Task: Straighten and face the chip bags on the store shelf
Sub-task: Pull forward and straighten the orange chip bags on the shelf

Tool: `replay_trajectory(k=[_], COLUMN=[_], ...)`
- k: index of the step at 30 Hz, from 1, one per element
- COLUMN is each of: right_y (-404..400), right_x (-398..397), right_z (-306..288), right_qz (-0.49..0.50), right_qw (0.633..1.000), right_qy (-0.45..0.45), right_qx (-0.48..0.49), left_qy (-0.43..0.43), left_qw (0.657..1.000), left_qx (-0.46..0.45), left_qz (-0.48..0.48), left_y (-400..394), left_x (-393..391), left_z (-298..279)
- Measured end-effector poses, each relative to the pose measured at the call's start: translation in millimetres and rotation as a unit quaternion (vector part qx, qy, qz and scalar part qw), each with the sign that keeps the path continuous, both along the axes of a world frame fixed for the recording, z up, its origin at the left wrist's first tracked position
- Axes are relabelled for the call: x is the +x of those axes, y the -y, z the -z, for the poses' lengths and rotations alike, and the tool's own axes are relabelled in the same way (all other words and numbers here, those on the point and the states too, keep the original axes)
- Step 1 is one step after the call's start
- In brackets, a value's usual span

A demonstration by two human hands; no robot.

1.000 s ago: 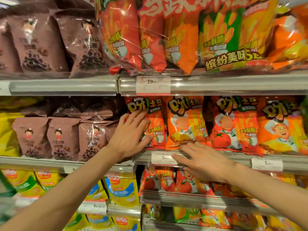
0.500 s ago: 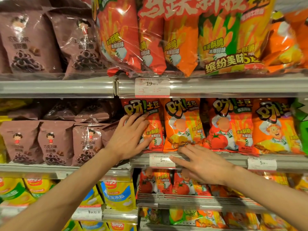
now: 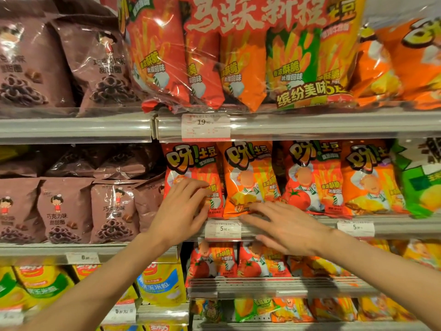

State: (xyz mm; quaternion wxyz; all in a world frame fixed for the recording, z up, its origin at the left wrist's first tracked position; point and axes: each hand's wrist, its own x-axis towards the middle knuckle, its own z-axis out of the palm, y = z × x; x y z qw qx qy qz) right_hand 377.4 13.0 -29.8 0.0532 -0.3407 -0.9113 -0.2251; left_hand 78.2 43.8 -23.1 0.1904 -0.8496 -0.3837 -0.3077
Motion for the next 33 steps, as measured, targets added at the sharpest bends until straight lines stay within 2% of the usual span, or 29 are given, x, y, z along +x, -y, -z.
replay_trajectory(k=[5, 8, 10, 12, 13, 15, 17, 21, 24, 33], right_y=[-6.9, -14.7, -21.0, -28.0, -31.0, -34.6, -34.2, -31.6, -31.2, -28.2], right_x=[18.8, 21.3, 15.4, 6.1, 1.2, -7.2, -13.5, -17.2, -16.8, -23.6], right_z=[-31.8, -43.7, -45.9, -49.0, -51.2, -53.8, -51.8, -41.5, -38.3, -30.7], right_qz=[0.072, 0.135, 0.181, 0.222, 0.236, 0.24, 0.234, 0.242, 0.236, 0.239], right_qw=[0.993, 0.981, 0.959, 0.923, 0.909, 0.905, 0.914, 0.926, 0.933, 0.943], right_qy=[-0.087, -0.136, -0.217, -0.31, -0.334, -0.338, -0.318, -0.273, -0.253, -0.222], right_qx=[0.026, 0.037, 0.011, -0.053, -0.078, -0.092, -0.097, -0.102, -0.1, -0.061], left_qy=[0.019, 0.078, 0.157, 0.221, 0.252, 0.314, 0.347, 0.367, 0.395, 0.391], left_qw=[0.999, 0.985, 0.943, 0.884, 0.852, 0.793, 0.765, 0.751, 0.726, 0.712], left_qx=[-0.04, -0.156, -0.293, -0.411, -0.458, -0.522, -0.542, -0.549, -0.563, -0.584], left_qz=[0.031, 0.018, 0.011, 0.013, 0.013, 0.015, 0.002, -0.016, -0.003, -0.009], left_y=[20.4, 35.5, 39.4, 41.4, 42.6, 44.1, 44.1, 45.1, 47.0, 44.7], left_x=[15.9, 27.5, 33.5, 37.4, 38.9, 41.4, 43.3, 49.8, 55.1, 53.6], left_z=[8.1, 14.9, 22.7, 32.0, 36.2, 44.6, 52.2, 56.3, 50.2, 45.6])
